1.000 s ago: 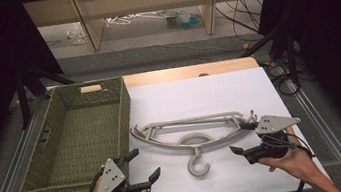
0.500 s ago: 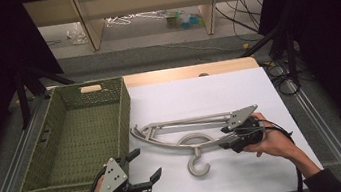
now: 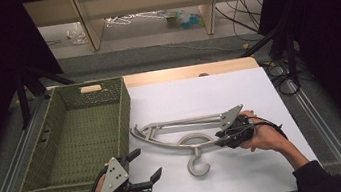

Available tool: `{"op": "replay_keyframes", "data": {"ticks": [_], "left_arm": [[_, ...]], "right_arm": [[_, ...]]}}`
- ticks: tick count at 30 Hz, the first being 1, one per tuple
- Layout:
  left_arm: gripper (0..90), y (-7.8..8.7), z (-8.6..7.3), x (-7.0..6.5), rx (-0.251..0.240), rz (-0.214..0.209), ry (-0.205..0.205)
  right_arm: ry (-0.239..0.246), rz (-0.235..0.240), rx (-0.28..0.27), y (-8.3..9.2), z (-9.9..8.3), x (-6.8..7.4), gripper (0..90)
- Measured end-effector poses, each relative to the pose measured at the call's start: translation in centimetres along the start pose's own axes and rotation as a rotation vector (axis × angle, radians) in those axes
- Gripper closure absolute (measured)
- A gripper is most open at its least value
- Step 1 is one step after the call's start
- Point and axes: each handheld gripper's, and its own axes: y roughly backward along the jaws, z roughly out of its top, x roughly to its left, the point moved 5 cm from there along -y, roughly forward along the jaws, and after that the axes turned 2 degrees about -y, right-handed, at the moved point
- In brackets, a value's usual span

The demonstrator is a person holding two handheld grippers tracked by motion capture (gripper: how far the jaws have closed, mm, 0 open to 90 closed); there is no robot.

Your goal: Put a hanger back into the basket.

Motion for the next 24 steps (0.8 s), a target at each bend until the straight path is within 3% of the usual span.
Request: {"op": "replay_keyframes", "data": {"ticks": [6,7,10,15,16,20,24], "left_arm": [[16.7,-0.1,-0.1,-0.1,0.002,0.001,0.02],[16.6,-0.1,-0.1,0.0,0.008,-0.002,0.006],[16.7,-0.2,-0.2,0.0,0.013,-0.001,0.01],[16.9,-0.1,-0.3,-0.1,0.02,-0.005,0.008],[16.9,-0.1,-0.2,0.0,0.014,-0.001,0.01],[17.0,-0.3,-0.4,0.0,0.024,0.0,0.002],[18.1,-1.0,-0.3,0.1,0.043,0.02,-0.039]], "right_arm": [[0.033,0.021,0.007,-0.4,-0.2,-0.3,69.1],[0.083,0.022,0.024,-0.3,-0.1,-0.2,71.5],[0.143,0.036,0.071,-0.2,0.3,0.0,74.5],[0.188,0.065,0.056,0.3,0.9,0.2,78.7],[0.198,0.085,0.022,0.7,1.3,0.5,79.7],[0.208,0.082,-0.001,1.9,1.9,0.7,80.6],[0.208,0.086,-0.021,3.2,2.4,1.1,81.5]]}}
